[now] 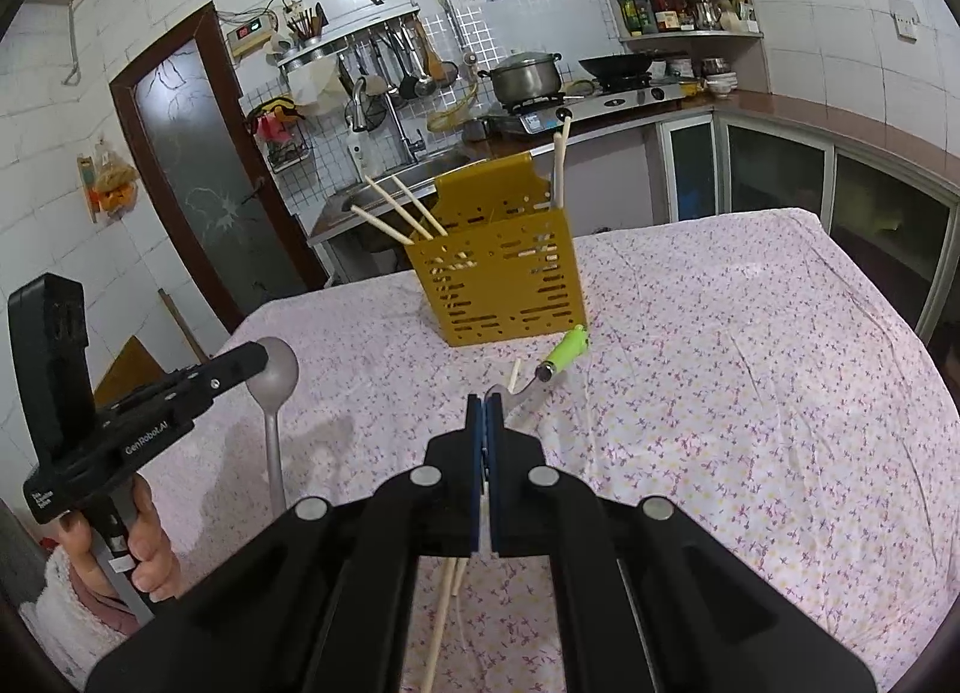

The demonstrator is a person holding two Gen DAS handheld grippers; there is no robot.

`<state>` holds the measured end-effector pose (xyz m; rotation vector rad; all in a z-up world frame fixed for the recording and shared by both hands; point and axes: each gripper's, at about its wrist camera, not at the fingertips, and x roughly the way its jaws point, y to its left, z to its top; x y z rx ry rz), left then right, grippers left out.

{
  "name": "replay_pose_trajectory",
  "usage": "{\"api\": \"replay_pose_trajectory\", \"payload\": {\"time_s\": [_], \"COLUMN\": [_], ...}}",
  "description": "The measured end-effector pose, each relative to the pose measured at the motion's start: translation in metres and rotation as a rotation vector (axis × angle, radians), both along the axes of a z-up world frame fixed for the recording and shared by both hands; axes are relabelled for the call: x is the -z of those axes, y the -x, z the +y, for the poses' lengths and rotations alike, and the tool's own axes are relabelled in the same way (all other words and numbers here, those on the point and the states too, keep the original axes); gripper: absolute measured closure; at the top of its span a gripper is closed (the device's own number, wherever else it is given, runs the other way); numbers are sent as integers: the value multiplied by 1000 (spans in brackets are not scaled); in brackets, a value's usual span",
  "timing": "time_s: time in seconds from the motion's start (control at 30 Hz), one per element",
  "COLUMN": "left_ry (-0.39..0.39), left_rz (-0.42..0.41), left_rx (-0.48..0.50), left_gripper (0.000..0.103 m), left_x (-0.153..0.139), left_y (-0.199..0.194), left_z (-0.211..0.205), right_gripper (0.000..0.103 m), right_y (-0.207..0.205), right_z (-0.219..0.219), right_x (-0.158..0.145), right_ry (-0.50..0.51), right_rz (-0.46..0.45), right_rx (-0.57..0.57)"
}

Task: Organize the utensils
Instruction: 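Lift the metal spoon and green fork and carry them toward the yellow holder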

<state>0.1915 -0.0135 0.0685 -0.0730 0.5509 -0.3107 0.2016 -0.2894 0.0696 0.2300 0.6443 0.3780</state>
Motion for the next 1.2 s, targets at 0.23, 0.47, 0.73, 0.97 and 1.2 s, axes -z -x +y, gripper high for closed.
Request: {"api": "replay_pose_trajectory", "payload": {"time_s": [0.23, 0.47, 0.73, 0.97, 1.2], "left_ry": [-20, -30, -47, -75, -83], "left_rz": [-44, -61, -101, -145, -209], "left_rx": [-5, -8, -14, -40, -88], "left_gripper": [101, 101, 101, 101, 101], "left_x": [-20, -29, -52, -68, -90], "left_y": [-8, -18, -38, -54, -66], "left_z": [0, -1, -4, -7, -1], "right_gripper": [101, 101, 101, 102, 102], "right_y": [-15, -35, -47, -54, -62], "right_z": [-2, -5, -7, -4, -4], "right_x": [-8, -6, -33, -60, -77], "right_ry": [-25, -32, -35, -38, -78], "right_rz": [50, 113, 85, 52, 41], "right_rx": [-6, -6, -16, -40, -56]}}
